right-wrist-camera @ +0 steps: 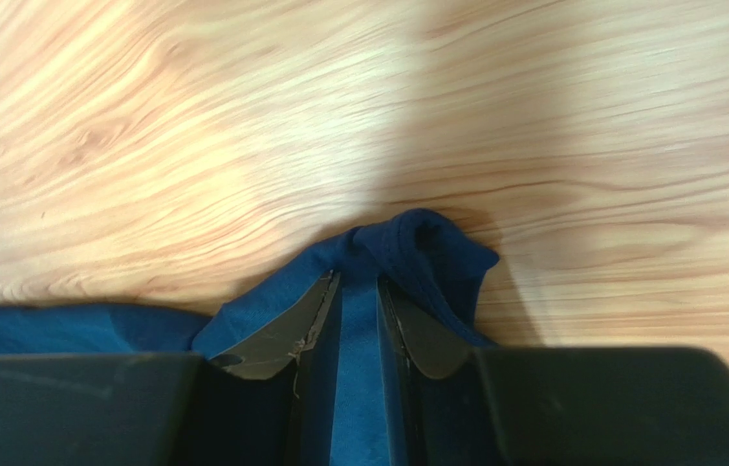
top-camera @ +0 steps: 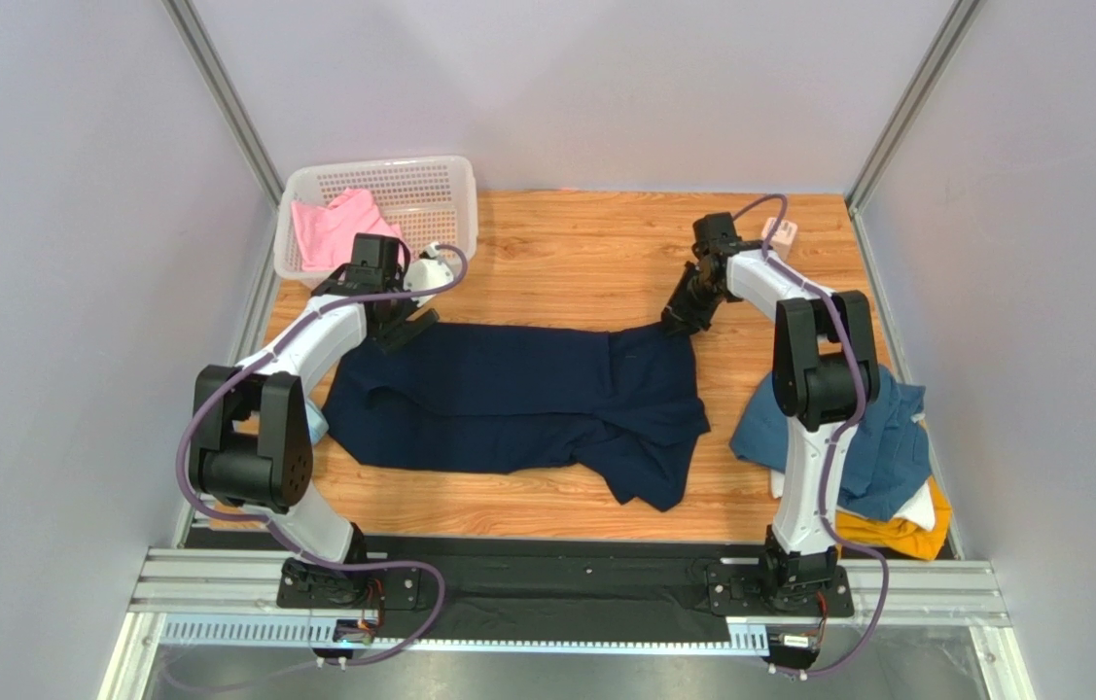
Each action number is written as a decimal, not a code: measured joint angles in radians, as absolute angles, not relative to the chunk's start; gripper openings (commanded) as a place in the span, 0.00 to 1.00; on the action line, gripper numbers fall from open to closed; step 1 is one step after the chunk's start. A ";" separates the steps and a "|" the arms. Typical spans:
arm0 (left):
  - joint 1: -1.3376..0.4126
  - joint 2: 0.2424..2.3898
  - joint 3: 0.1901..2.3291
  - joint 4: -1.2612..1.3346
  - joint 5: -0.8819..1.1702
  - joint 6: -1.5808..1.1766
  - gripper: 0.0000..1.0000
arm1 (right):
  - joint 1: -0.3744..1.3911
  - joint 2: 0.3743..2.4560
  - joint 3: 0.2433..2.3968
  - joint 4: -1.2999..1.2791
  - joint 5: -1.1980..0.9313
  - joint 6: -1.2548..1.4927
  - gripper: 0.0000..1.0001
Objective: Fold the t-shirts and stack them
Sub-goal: Flatten out the tshirt
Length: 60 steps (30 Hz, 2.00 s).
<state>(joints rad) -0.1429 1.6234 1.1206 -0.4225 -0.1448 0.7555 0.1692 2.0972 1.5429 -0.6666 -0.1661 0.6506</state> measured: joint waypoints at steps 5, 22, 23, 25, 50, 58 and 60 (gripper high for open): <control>-0.144 1.599 1.116 -0.422 -0.148 0.758 0.91 | 0.112 2.096 1.537 -0.685 -0.158 0.659 0.26; -0.171 1.542 1.071 -0.425 -0.146 0.760 0.91 | -0.054 2.230 1.862 -0.884 -0.005 0.593 0.37; -0.183 1.541 1.065 -0.426 -0.145 0.758 0.91 | -0.047 2.220 1.863 -0.887 -0.002 0.591 0.38; -0.227 1.523 1.022 -0.425 -0.148 0.751 0.91 | -0.019 2.193 1.861 -0.899 0.004 0.585 0.41; -0.366 1.544 0.852 -0.363 -0.194 0.686 0.93 | 0.183 1.586 1.319 -0.826 -0.054 0.572 0.42; -0.382 1.583 0.873 -0.354 -0.198 0.660 0.77 | 0.188 1.444 1.208 -0.817 -0.055 0.571 0.41; -0.384 1.587 0.873 -0.350 -0.205 0.656 0.61 | 0.188 1.422 1.171 -0.810 -0.059 0.571 0.41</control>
<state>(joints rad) -0.3840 1.5867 0.8726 -0.3496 -0.2050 0.6559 0.1879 1.4216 1.1706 -0.8104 -0.0589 0.5713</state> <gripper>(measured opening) 0.794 0.414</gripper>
